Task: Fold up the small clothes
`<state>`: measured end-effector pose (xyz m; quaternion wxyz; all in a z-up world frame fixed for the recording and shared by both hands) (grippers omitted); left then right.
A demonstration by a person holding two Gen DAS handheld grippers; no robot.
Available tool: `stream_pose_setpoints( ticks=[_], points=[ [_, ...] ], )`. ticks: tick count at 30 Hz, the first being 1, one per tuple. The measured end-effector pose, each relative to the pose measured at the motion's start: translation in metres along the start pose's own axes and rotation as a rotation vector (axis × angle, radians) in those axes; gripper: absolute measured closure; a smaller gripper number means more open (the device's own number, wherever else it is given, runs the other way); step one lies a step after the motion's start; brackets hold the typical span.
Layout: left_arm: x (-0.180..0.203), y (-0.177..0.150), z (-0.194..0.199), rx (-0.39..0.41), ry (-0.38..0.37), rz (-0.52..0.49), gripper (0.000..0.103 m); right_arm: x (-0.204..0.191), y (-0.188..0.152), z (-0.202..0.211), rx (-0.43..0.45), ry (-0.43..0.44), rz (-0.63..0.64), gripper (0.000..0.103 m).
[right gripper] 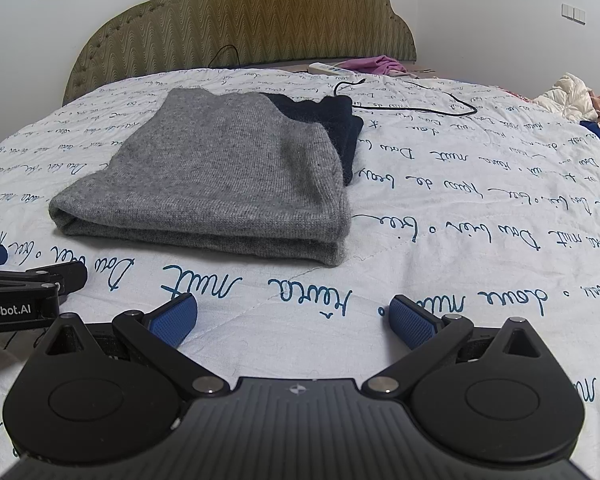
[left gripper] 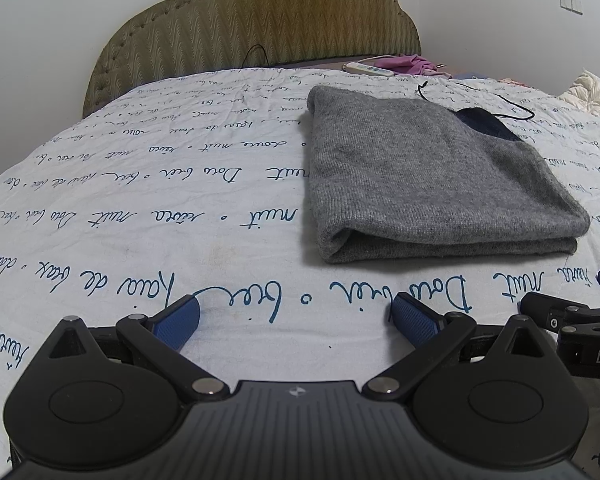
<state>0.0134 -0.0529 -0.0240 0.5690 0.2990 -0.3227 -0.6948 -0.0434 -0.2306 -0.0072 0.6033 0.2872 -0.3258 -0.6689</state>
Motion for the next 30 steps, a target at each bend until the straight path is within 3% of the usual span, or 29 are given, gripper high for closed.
stream_pose_setpoints(
  ticks=[30],
  points=[
    [-0.005,0.005,0.020,-0.013,0.022,0.019,0.000,0.003,0.005,0.028,0.029,0.028,-0.001,0.000]
  ],
)
Point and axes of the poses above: each gripper's, at about its wrist camera, not at the fingertips, and z roughly against the way its jaws point, x to its right, y to its top, the point moved 1 cm from there along -z, roughly the way its jaws point
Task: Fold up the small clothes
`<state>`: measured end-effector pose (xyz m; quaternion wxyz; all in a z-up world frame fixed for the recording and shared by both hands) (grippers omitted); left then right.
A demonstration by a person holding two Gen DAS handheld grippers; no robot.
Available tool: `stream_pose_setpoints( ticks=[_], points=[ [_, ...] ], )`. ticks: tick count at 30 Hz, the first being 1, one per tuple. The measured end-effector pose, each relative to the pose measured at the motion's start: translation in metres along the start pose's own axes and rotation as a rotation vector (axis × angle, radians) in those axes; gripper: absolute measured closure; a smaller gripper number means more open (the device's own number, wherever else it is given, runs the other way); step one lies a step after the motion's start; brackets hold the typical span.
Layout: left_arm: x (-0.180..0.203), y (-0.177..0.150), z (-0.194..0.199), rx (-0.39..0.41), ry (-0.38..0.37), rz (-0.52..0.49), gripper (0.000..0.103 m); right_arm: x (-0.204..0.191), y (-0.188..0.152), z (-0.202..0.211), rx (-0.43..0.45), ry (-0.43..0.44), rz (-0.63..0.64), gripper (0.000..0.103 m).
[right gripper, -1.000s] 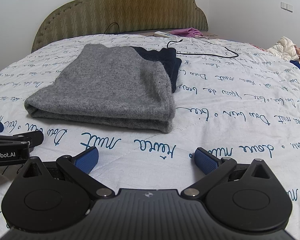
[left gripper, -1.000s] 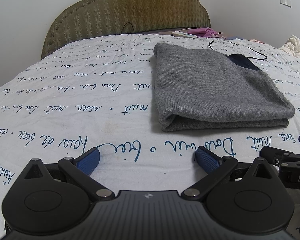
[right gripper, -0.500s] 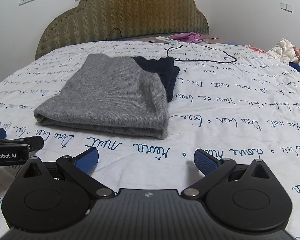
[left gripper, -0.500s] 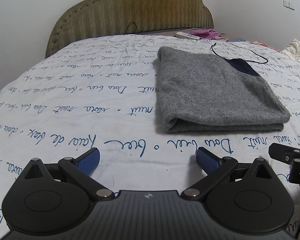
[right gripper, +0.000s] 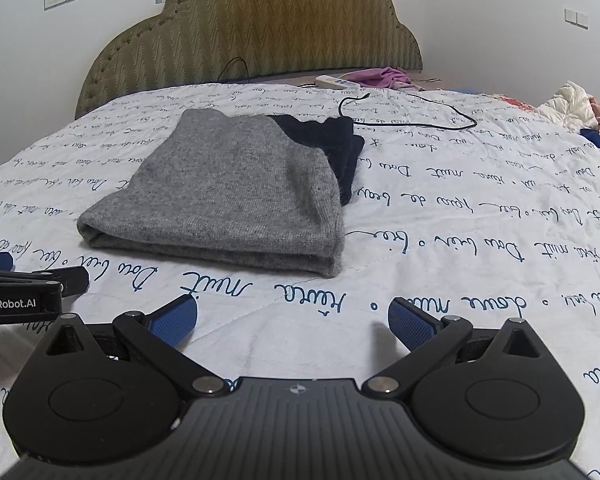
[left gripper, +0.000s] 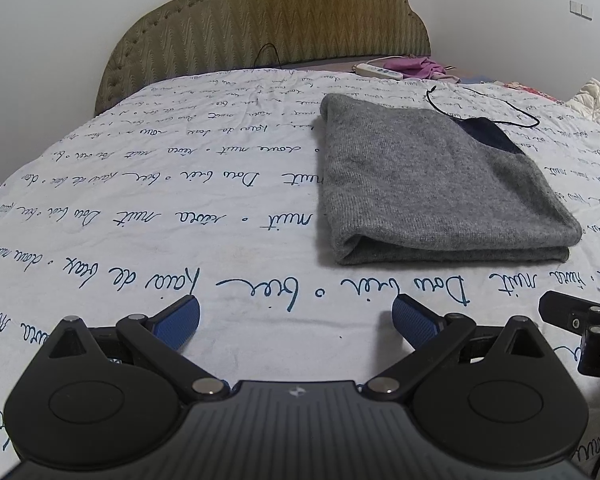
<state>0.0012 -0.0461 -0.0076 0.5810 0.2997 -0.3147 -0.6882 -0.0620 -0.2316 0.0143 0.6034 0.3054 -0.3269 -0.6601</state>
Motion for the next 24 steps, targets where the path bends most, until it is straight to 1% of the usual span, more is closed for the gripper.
stream_pose_setpoints(
  ticks=[24],
  points=[
    [0.0010,-0.0022,-0.0015,-0.008,-0.002,-0.004,0.000,-0.0047,-0.0012,-0.0001,0.004,0.013,0.005,0.000]
  ],
)
Point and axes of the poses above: each gripper's, at about its wrist camera, not at the fingertips, and z roughly against the way its jaws point, x to its right, y to its top, the point moved 1 cm from there along -z, roughly the way its jaws point
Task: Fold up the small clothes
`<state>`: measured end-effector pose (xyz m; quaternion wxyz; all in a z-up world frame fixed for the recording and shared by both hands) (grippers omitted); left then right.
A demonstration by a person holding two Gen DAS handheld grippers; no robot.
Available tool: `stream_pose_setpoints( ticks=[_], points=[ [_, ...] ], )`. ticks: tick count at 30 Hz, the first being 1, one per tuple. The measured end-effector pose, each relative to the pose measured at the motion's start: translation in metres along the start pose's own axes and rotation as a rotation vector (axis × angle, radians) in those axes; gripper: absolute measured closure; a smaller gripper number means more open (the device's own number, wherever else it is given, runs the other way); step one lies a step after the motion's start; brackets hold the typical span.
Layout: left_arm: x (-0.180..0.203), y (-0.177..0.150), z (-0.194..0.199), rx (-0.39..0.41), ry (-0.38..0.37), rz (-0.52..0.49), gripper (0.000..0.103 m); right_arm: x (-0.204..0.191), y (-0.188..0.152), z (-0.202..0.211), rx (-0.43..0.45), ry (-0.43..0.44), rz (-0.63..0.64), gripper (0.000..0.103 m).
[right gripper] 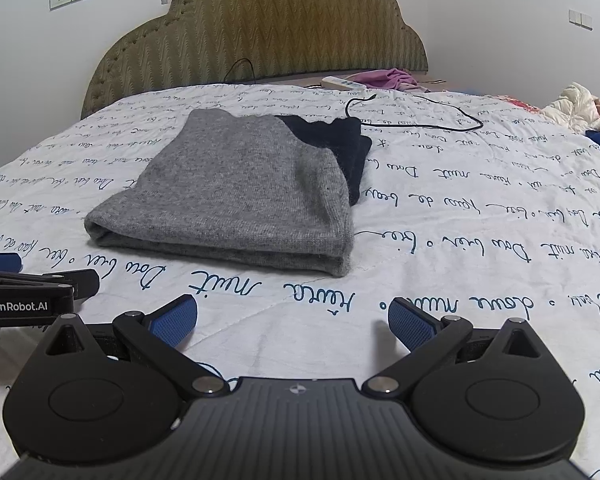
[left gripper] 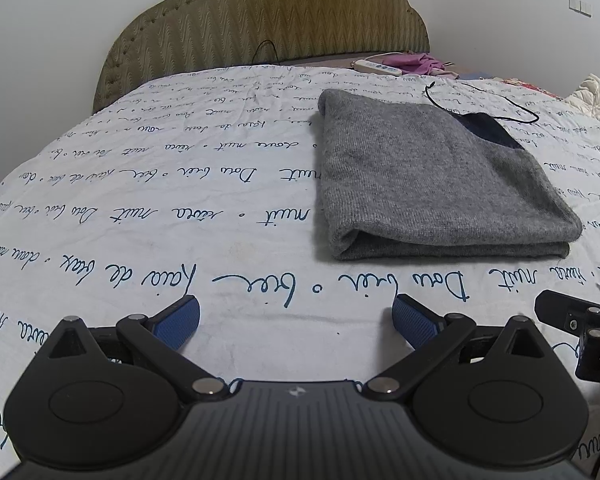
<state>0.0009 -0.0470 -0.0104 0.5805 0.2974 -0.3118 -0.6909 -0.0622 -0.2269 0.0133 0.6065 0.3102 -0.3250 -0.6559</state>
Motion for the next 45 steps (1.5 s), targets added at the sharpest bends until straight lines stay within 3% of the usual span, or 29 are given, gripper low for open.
stream_pose_setpoints(
  ticks=[45],
  points=[
    [0.0032,0.0009,-0.0006,0.000,0.000,-0.012,0.000,-0.0031,0.0018,0.0004,0.005,0.007,0.007,0.000]
  ],
)
Point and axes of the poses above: each gripper's, at about its wrist camera, not at the fingertips, and z roughly against the way its jaws point, x to its right, y to its top, the point moved 1 cm from there along -z, roughly the way its jaws point
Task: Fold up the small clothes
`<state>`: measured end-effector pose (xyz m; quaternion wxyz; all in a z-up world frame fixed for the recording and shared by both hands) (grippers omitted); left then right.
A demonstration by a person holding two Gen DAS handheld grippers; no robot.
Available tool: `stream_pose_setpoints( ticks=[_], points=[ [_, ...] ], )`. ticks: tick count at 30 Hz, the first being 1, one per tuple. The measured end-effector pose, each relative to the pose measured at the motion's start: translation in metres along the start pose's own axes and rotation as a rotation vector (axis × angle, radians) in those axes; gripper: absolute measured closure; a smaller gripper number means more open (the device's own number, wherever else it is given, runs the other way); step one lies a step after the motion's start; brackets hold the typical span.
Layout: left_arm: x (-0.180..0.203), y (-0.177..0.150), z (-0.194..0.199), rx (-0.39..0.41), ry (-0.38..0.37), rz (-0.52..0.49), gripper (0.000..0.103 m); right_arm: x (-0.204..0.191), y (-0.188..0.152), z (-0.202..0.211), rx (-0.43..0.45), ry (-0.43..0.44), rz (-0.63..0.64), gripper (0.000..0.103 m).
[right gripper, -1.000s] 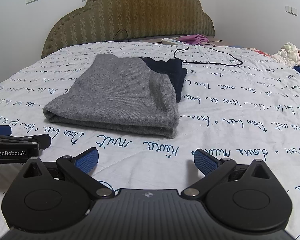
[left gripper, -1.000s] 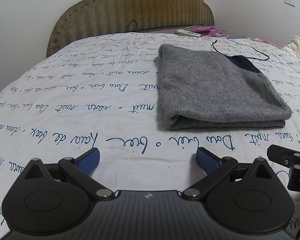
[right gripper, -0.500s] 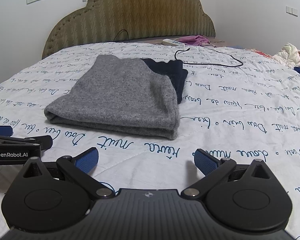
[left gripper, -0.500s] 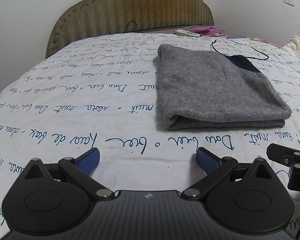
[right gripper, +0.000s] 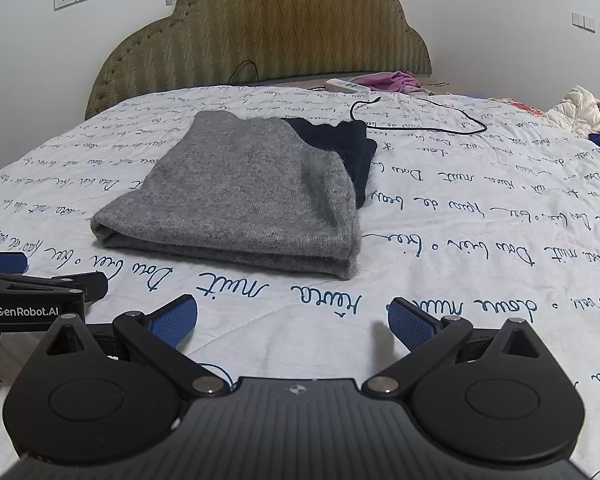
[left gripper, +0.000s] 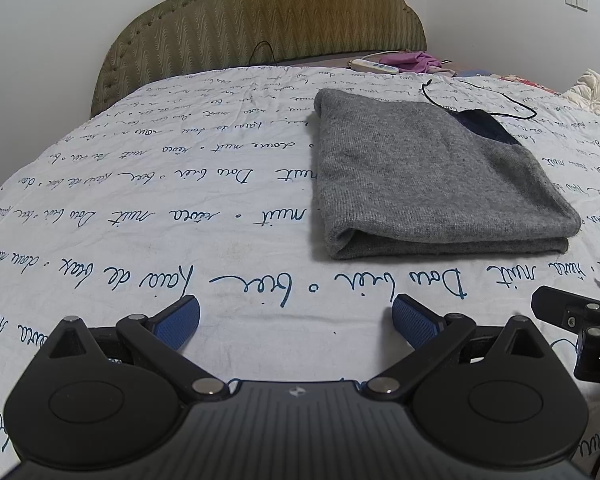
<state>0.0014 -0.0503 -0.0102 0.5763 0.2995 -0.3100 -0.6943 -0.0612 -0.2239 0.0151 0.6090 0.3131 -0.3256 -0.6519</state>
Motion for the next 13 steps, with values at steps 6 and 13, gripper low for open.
stream_pose_setpoints(
  ticks=[6,13],
  points=[
    [-0.0006,-0.0001,0.0004,-0.002,-0.008,0.005,0.000,-0.0017,0.0003,0.0021,0.005,0.004,0.001,0.000],
    [-0.0034,0.0019,0.0042,0.019,-0.003,0.007,0.000,0.0000,0.0000,0.0023,0.004,0.009,-0.003,0.000]
  ],
)
Point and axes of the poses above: each gripper's, at about its wrist camera, not at the fingertips, and z roughly against the way its jaws point, x to its right, y to its top, the point moved 1 cm from there along -z, roughly the way its jaws point
